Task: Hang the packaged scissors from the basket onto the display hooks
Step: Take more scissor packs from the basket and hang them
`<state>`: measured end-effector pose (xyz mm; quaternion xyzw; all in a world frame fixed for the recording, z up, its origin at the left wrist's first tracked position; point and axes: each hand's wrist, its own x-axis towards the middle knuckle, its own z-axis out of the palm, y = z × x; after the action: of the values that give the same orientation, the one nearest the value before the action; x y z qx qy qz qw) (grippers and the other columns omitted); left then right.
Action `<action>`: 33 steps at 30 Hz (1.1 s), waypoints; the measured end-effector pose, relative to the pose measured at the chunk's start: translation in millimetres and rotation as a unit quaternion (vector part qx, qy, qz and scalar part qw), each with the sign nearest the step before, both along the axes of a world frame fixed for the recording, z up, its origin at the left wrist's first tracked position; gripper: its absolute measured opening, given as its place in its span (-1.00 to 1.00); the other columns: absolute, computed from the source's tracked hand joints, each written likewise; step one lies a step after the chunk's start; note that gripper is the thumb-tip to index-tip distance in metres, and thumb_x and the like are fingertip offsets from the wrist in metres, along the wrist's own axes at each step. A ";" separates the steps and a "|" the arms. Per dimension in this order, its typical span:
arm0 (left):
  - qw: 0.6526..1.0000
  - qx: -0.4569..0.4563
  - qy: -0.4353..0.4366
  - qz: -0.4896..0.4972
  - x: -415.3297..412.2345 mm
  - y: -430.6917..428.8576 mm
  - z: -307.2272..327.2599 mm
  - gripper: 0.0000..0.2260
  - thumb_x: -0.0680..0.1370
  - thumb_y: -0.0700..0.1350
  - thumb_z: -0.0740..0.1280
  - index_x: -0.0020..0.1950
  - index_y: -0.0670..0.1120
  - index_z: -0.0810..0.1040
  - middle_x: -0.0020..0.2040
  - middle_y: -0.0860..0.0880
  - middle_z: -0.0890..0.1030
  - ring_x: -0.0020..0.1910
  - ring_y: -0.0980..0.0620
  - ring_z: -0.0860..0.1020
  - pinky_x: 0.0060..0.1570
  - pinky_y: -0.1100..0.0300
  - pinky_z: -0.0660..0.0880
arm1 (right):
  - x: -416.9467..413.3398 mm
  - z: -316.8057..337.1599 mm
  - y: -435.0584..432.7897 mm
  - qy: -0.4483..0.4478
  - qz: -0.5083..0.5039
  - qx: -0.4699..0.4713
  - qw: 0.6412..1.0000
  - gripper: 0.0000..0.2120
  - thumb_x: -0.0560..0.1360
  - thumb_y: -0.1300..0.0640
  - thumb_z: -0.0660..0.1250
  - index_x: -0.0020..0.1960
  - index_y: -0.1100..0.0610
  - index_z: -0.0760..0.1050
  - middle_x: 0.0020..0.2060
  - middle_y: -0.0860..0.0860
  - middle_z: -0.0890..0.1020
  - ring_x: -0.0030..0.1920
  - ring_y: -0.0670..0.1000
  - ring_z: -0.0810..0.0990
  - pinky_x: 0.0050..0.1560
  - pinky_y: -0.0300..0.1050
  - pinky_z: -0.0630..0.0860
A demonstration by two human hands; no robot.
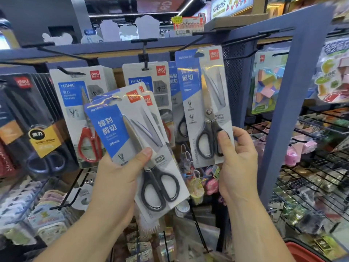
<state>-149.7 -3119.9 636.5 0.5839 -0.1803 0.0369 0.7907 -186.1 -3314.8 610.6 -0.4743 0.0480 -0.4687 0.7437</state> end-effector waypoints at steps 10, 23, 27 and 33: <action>1.000 0.007 -0.016 0.006 0.8 8.2 4.2 -0.59 0.44 -0.15 0.41 0.29 -0.06 0.63 0.15 -0.03 0.76 0.12 -0.06 0.72 0.15 -0.05 0.59 | 12.2 -11.9 7.2 -0.004 -0.052 -0.022 0.998 -0.82 0.46 0.05 0.43 0.05 0.04 0.60 -0.14 -0.07 0.75 -0.13 -0.09 0.69 -0.13 -0.23 0.61; 0.999 -0.006 -0.031 -0.006 2.9 7.5 7.2 -0.55 0.45 -0.15 0.40 0.35 -0.11 0.60 0.18 -0.05 0.75 0.16 -0.08 0.71 0.18 -0.03 0.58 | 29.5 -13.8 -5.2 0.083 -0.069 -0.066 0.992 -0.92 0.61 0.09 0.43 -0.05 0.05 0.63 -0.14 0.04 0.73 -0.15 -0.04 0.65 -0.13 -0.09 0.58; 1.000 -0.006 -0.028 -0.007 3.6 8.6 6.4 -0.55 0.45 -0.14 0.40 0.34 -0.09 0.61 0.18 -0.04 0.75 0.17 -0.08 0.71 0.21 -0.07 0.57 | 51.8 -3.7 -11.8 0.157 -0.058 -0.068 0.983 -0.82 0.59 0.00 0.45 -0.09 0.10 0.63 -0.20 0.01 0.71 -0.22 -0.08 0.61 -0.17 -0.08 0.51; 0.999 -0.019 -0.019 -0.020 0.6 13.9 7.6 -0.56 0.46 -0.15 0.39 0.36 -0.04 0.60 0.21 -0.03 0.74 0.18 -0.08 0.71 0.23 -0.09 0.55 | 71.9 -8.6 -21.0 0.231 -0.030 -0.065 0.970 -0.80 0.56 -0.11 0.47 0.10 -0.08 0.54 0.03 -0.05 0.64 0.06 0.02 0.65 0.17 0.22 0.64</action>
<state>-149.1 -3106.0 644.1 0.5646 -0.2060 0.0352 0.7985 -114.1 -3335.8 602.0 -0.6155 0.2018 -0.3707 0.6656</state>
